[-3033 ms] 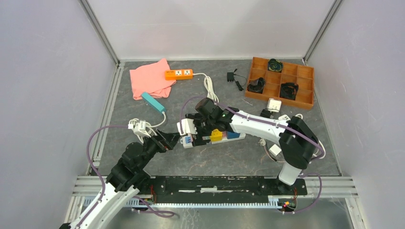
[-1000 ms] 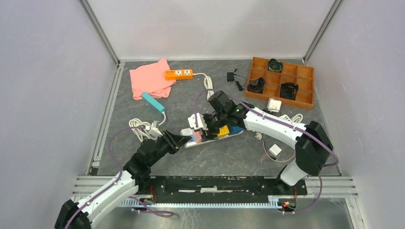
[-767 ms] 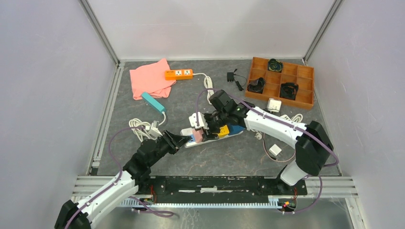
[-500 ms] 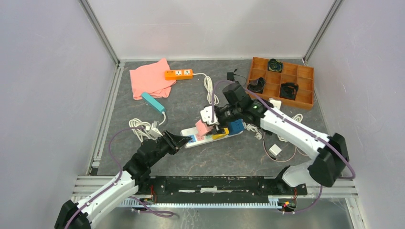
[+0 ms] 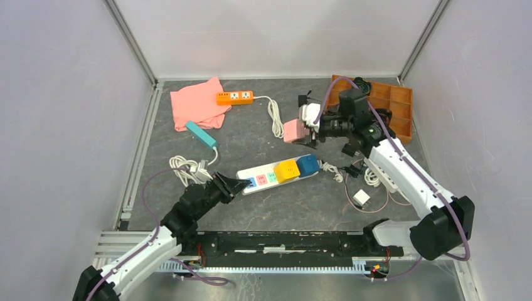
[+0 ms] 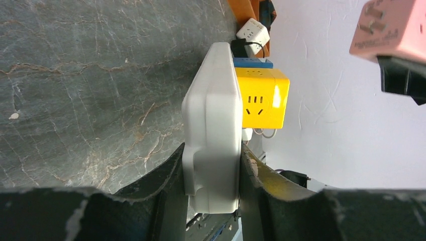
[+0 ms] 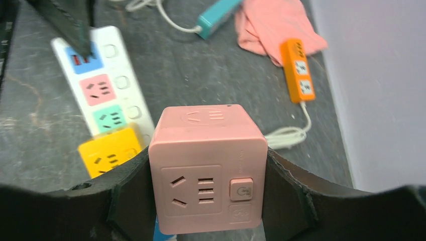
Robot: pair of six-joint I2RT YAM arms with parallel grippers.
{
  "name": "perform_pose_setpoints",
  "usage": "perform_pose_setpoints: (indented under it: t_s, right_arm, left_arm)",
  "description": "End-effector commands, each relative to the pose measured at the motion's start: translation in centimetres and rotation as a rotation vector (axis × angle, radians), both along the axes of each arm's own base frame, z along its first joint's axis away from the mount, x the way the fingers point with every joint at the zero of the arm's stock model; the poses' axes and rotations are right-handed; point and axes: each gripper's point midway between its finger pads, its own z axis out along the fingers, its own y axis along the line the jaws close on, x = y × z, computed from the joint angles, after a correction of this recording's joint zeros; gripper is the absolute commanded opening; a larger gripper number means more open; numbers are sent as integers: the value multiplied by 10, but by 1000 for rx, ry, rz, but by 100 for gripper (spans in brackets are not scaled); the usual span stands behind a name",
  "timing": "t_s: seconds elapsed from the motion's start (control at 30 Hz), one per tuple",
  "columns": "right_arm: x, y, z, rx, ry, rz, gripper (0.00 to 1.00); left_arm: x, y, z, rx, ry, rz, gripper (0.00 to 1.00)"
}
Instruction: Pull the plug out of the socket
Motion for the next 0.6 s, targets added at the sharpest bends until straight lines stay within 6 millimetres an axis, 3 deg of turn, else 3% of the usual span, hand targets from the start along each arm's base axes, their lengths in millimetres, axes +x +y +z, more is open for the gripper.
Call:
perform_pose_setpoints:
  t_s: [0.0, 0.13, 0.3, 0.37, 0.57]
  right_arm:
    - [51, -22, 17, 65, -43, -222, 0]
    - [110, -49, -15, 27, 13, -433, 6]
    - [165, -51, -69, -78, 112, -522, 6]
    - [185, -50, -92, -123, 154, -553, 7]
    - [226, -52, -130, -194, 185, -630, 14]
  left_arm:
    - [5, 10, -12, 64, -23, 42, 2]
    - [4, 10, -12, 62, -25, 41, 2]
    - [3, 11, -12, 64, -28, 40, 2]
    - [3, 11, -11, 61, -31, 39, 2]
    - [2, 12, -11, 64, -35, 38, 2]
